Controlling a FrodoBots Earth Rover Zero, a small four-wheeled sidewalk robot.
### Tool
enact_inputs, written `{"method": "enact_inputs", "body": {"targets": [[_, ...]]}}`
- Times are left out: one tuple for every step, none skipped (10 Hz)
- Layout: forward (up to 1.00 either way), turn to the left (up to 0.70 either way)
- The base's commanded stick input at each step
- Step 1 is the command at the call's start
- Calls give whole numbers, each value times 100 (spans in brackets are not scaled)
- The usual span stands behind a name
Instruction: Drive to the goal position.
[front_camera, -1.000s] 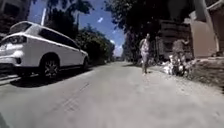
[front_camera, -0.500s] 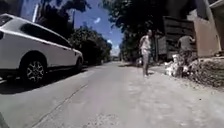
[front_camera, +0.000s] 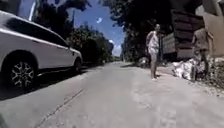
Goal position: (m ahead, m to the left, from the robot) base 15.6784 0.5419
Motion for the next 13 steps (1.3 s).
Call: {"method": "enact_inputs", "body": {"targets": [[100, -40], [100, -40], [100, 16], [100, 6], [100, 1], [100, 0], [100, 6], [100, 18], [100, 15], [100, 4], [100, 0], [100, 0], [100, 0]]}}
